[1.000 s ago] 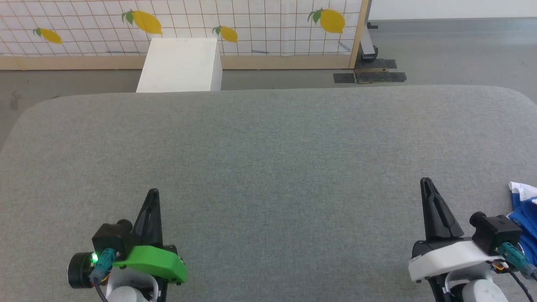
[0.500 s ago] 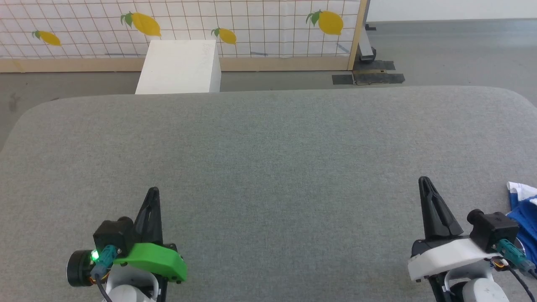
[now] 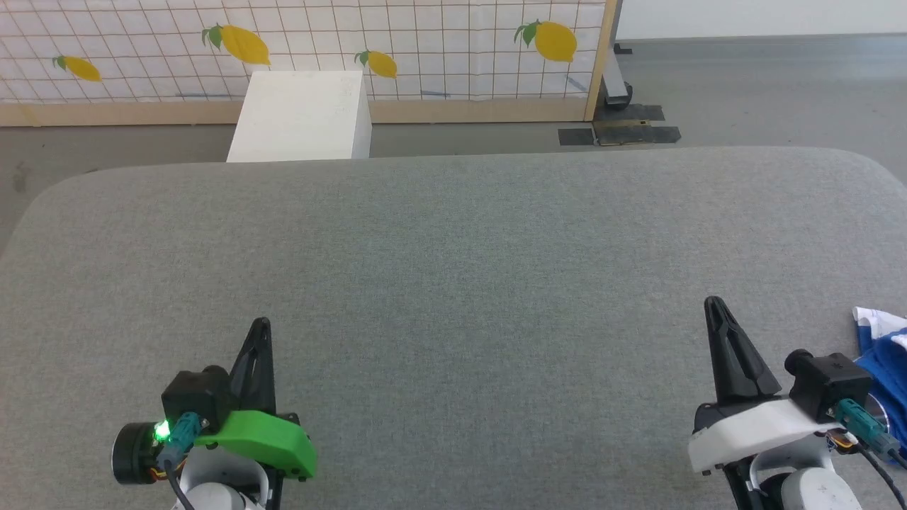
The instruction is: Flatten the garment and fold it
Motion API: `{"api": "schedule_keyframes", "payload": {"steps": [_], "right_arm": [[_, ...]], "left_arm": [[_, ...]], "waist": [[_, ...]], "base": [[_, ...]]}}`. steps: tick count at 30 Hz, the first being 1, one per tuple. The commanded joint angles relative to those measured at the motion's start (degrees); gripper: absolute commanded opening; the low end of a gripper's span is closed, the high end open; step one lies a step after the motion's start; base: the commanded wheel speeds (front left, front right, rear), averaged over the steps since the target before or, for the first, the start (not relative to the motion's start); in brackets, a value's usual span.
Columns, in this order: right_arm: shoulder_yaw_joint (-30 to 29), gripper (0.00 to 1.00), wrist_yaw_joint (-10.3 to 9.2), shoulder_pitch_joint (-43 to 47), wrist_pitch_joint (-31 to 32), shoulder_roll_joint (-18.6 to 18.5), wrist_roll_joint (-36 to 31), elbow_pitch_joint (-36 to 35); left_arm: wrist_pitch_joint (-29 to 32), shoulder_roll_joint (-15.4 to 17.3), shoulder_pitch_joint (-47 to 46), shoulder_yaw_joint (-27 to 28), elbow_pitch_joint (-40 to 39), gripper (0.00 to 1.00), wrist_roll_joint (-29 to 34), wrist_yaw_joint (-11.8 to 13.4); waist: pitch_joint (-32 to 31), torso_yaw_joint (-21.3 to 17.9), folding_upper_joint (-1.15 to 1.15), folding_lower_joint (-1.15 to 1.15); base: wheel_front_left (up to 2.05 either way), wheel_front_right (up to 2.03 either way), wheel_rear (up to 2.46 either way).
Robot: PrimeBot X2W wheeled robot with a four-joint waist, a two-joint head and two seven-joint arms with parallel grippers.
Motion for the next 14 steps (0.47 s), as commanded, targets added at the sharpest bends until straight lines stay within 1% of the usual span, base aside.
{"api": "schedule_keyframes", "payload": {"steps": [1,14], "right_arm": [[0.1,0.00,-0.03,0.7,0.3,0.0,-0.7,-0.5],[0.1,0.00,-0.04,0.9,1.9,0.0,-2.0,-1.5]], "left_arm": [[0.4,-0.2,0.7,-0.1,-0.5,0.00,0.6,0.5],[1.9,-0.2,1.0,-0.2,-1.7,0.00,1.4,0.9]], "waist": [[0.0,0.0,0.00,0.00],[-0.3,-0.2,0.00,0.00]], "base": [[0.00,0.00,0.00],[0.00,0.00,0.00]]}}
